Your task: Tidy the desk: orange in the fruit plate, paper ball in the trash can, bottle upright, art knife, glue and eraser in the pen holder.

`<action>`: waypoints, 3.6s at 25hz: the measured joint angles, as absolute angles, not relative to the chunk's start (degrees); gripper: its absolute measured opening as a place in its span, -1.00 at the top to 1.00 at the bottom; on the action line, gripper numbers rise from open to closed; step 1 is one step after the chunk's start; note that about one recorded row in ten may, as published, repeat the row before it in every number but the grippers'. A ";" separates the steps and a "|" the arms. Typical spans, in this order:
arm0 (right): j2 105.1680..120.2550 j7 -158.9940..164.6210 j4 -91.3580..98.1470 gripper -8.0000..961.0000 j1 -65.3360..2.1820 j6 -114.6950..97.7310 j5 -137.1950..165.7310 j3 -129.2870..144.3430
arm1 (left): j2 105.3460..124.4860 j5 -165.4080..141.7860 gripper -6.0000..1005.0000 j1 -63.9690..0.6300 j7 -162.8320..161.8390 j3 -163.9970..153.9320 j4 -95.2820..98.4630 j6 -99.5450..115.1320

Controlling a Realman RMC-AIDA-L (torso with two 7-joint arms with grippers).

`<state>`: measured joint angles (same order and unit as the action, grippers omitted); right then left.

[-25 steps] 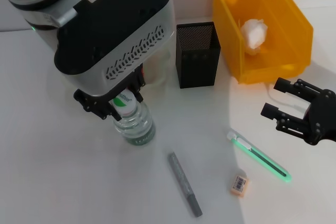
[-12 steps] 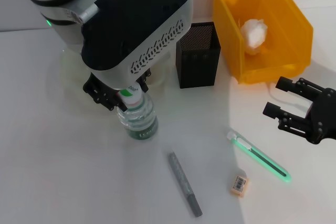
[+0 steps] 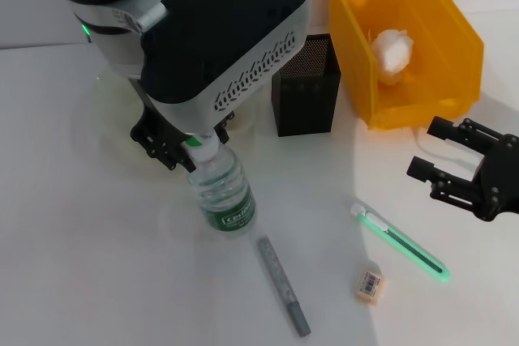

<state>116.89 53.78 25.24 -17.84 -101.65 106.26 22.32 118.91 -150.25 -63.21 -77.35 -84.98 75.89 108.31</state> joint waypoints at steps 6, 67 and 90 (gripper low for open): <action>116.95 53.16 25.15 -0.54 -17.81 -101.63 106.26 22.32 | 119.10 -151.02 0.09 -64.44 -77.91 -85.52 74.30 107.35; 116.89 52.20 25.13 -0.53 -17.36 -101.97 106.97 23.03 | 119.18 -159.22 -0.56 -66.94 -84.77 -91.15 71.73 100.16; 116.87 53.62 25.14 -0.53 -17.85 -102.42 106.42 20.93 | 114.52 -116.96 -0.56 -47.29 -77.38 -50.62 94.47 95.19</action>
<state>116.87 53.62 25.14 -17.85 -102.42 106.42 20.93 114.52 -116.96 -47.29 -77.38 -50.62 94.47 95.19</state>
